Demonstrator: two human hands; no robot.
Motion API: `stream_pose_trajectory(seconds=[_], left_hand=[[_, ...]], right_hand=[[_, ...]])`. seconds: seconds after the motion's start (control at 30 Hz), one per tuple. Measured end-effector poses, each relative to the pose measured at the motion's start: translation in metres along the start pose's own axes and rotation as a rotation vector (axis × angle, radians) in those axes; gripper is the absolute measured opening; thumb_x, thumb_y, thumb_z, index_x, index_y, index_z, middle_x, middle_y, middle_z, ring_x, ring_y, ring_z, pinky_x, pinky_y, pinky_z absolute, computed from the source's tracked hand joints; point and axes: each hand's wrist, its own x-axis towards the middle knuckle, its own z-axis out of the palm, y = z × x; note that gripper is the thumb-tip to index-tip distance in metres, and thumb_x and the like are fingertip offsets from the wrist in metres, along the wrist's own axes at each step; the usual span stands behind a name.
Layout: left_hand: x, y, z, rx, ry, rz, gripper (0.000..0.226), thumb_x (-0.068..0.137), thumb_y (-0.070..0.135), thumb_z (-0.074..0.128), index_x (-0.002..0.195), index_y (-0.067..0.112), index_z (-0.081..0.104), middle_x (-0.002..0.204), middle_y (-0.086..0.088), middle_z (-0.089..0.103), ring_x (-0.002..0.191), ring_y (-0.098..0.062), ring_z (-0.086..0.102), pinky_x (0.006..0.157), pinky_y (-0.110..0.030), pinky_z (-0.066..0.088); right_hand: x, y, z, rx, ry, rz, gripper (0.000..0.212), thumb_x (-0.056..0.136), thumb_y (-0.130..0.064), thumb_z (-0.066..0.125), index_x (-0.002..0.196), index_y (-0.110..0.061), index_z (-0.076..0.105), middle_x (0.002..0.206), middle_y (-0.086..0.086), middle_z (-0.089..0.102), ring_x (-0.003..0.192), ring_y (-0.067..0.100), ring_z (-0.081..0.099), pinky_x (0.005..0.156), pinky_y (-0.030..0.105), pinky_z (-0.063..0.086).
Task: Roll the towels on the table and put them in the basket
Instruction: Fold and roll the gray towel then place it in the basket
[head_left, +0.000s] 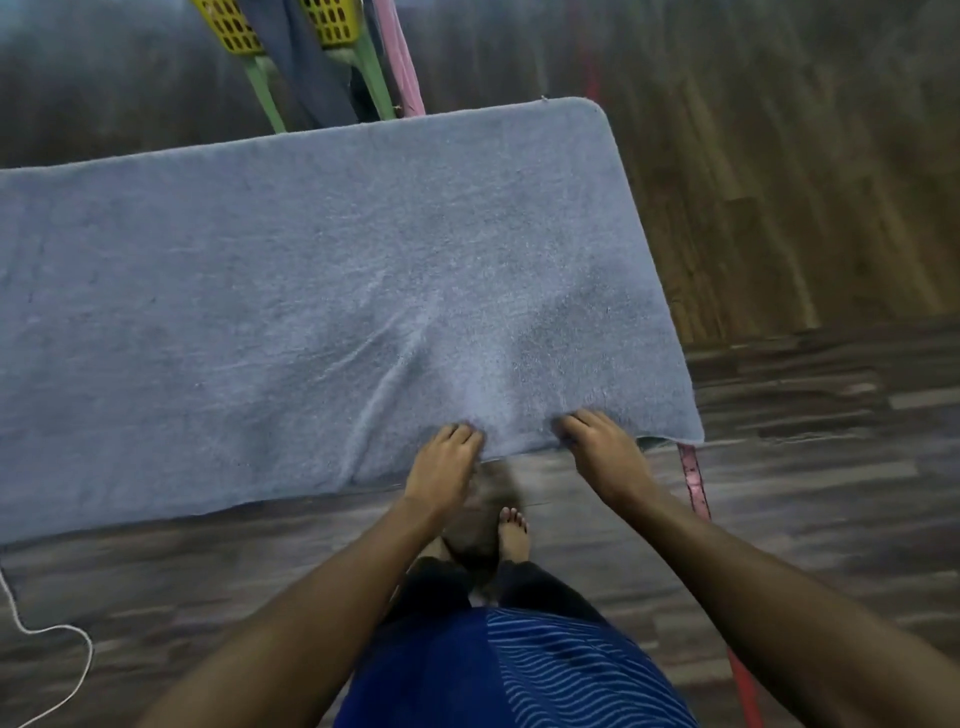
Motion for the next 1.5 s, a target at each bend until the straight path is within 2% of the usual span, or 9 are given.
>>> stream_pose_trajectory(seconds=[0.2, 0.37, 0.5, 0.57, 0.67, 0.77, 0.93, 1.13, 1.5], left_hand=[[-0.004, 0.018, 0.000, -0.026, 0.104, 0.061, 0.032, 0.058, -0.003, 0.082, 0.081, 0.011, 0.064, 0.080, -0.002, 0.063, 0.074, -0.022, 0.061, 0.061, -0.024, 0.044], [-0.003, 0.029, 0.002, -0.025, 0.092, 0.082, 0.030, 0.058, -0.002, 0.083, 0.077, 0.011, 0.064, 0.075, -0.001, 0.063, 0.069, -0.021, 0.061, 0.055, -0.023, 0.046], [-0.003, 0.027, 0.005, -0.028, 0.043, 0.043, 0.020, 0.071, 0.007, 0.067, 0.089, 0.011, 0.061, 0.086, -0.006, 0.062, 0.081, -0.028, 0.061, 0.068, -0.036, 0.051], [0.000, 0.025, 0.002, 0.002, 0.050, -0.001, 0.024, 0.075, 0.015, 0.065, 0.099, 0.013, 0.059, 0.094, -0.004, 0.062, 0.087, -0.025, 0.059, 0.074, -0.039, 0.050], [0.006, 0.021, -0.003, 0.035, 0.067, -0.051, 0.030, 0.078, 0.016, 0.068, 0.105, 0.013, 0.058, 0.103, -0.007, 0.060, 0.093, -0.027, 0.056, 0.076, -0.040, 0.049], [0.014, 0.014, -0.006, 0.041, 0.047, -0.068, 0.034, 0.081, 0.012, 0.066, 0.114, 0.011, 0.057, 0.115, -0.009, 0.056, 0.103, -0.030, 0.052, 0.081, -0.042, 0.048], [0.021, 0.010, -0.007, 0.014, -0.011, -0.069, 0.037, 0.084, 0.009, 0.060, 0.120, 0.009, 0.055, 0.120, -0.011, 0.052, 0.109, -0.031, 0.046, 0.088, -0.045, 0.047], [0.018, 0.009, -0.007, 0.002, 0.004, -0.054, 0.037, 0.084, 0.008, 0.059, 0.120, 0.010, 0.055, 0.119, -0.011, 0.052, 0.108, -0.031, 0.046, 0.088, -0.044, 0.047], [-0.004, -0.011, -0.019, -0.050, 0.053, -0.122, 0.035, 0.088, 0.011, 0.056, 0.123, 0.009, 0.057, 0.124, -0.009, 0.057, 0.113, -0.030, 0.050, 0.091, -0.042, 0.045]], right_hand=[[-0.023, 0.011, -0.002, 0.084, 0.126, 0.056, 0.023, 0.082, 0.000, 0.065, 0.098, -0.016, 0.066, 0.097, -0.002, 0.063, 0.089, 0.021, 0.057, 0.072, 0.035, 0.050], [-0.030, 0.021, -0.001, 0.097, 0.107, 0.093, 0.019, 0.081, -0.003, 0.064, 0.091, -0.018, 0.064, 0.092, -0.003, 0.062, 0.084, 0.021, 0.057, 0.070, 0.035, 0.049], [-0.034, 0.024, -0.002, 0.112, 0.036, 0.121, 0.007, 0.083, -0.015, 0.067, 0.088, -0.020, 0.065, 0.092, -0.005, 0.062, 0.088, 0.019, 0.057, 0.076, 0.033, 0.046], [-0.032, 0.028, -0.007, 0.173, 0.110, 0.184, 0.007, 0.086, -0.022, 0.068, 0.091, -0.018, 0.066, 0.094, -0.004, 0.060, 0.090, 0.016, 0.055, 0.079, 0.031, 0.045], [-0.021, 0.043, -0.021, 0.150, 0.295, 0.355, 0.011, 0.086, -0.017, 0.068, 0.096, -0.013, 0.065, 0.101, 0.005, 0.055, 0.096, 0.022, 0.051, 0.082, 0.029, 0.040], [-0.009, 0.057, -0.033, 0.147, 0.259, 0.435, 0.022, 0.083, -0.012, 0.069, 0.105, -0.010, 0.063, 0.111, 0.010, 0.053, 0.105, 0.028, 0.049, 0.090, 0.035, 0.042], [-0.001, 0.063, -0.041, 0.172, 0.207, 0.331, 0.015, 0.083, -0.002, 0.064, 0.095, -0.008, 0.071, 0.100, 0.009, 0.066, 0.092, 0.028, 0.061, 0.080, 0.036, 0.049], [-0.002, 0.058, -0.044, 0.135, 0.170, 0.438, 0.010, 0.076, 0.000, 0.062, 0.081, -0.006, 0.068, 0.089, 0.009, 0.066, 0.082, 0.028, 0.059, 0.062, 0.028, 0.030], [0.015, -0.010, -0.037, 0.199, 0.178, 0.339, 0.014, 0.090, -0.014, 0.058, 0.097, -0.017, 0.070, 0.098, 0.001, 0.064, 0.090, 0.019, 0.059, 0.077, 0.033, 0.049]])
